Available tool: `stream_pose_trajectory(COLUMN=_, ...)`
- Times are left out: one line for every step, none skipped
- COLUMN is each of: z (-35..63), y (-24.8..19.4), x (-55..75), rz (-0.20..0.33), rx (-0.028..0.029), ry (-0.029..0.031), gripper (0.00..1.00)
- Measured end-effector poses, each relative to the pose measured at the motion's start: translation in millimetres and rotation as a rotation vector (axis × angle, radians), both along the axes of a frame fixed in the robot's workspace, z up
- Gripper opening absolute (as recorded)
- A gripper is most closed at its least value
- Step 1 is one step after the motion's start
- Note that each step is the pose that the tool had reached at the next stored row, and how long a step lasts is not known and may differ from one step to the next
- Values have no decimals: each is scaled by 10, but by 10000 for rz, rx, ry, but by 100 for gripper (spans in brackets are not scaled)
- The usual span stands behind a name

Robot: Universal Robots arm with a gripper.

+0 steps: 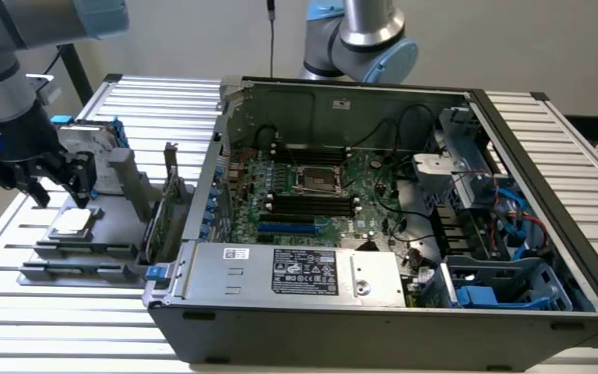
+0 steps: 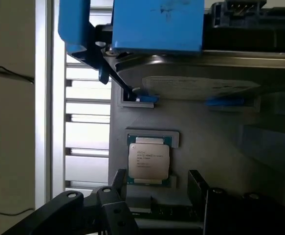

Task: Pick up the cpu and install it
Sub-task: 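Pick up the cpu and move it towards the insertion slot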

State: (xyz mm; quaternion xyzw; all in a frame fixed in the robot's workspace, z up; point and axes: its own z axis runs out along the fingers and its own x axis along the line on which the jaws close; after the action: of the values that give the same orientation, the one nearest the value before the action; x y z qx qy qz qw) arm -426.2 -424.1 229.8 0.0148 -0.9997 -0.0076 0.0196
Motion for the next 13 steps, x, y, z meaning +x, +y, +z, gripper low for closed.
stream_pose_trajectory(z=-18, y=0, x=0, rz=1, rx=0, ry=0, gripper=62)
stream_pose_trajectory(z=-36, y=0, x=0, rz=1, rx=0, ry=0, gripper=62)
stream_pose_trajectory(z=-53, y=0, x=0, rz=1, rx=-1, ry=1, gripper=62)
stream_pose_trajectory(z=-72, y=0, x=0, rz=0, rx=0, ry=1, gripper=62)
stream_pose_trajectory(z=-90, y=0, x=0, rz=0, rx=0, ry=0, gripper=62)
stream_pose_trajectory(z=-108, y=0, x=0, rz=0, rx=0, ry=0, gripper=62)
stream_pose_trajectory(z=-127, y=0, x=0, rz=0, rx=0, ry=0, gripper=62)
stream_pose_trajectory(z=-145, y=0, x=0, rz=1, rx=0, ry=-1, gripper=62)
stream_pose_trajectory(z=-163, y=0, x=0, rz=1, rx=0, ry=0, gripper=62)
stream_pose_trajectory(z=-181, y=0, x=0, rz=1, rx=0, ry=0, gripper=62)
stream_pose_trajectory(z=-199, y=0, x=0, rz=1, rx=-1, ry=1, gripper=62)
stream_pose_trajectory(z=-217, y=0, x=0, rz=1, rx=0, ry=1, gripper=62)
stream_pose_trajectory(z=-237, y=0, x=0, rz=1, rx=0, ry=0, gripper=62)
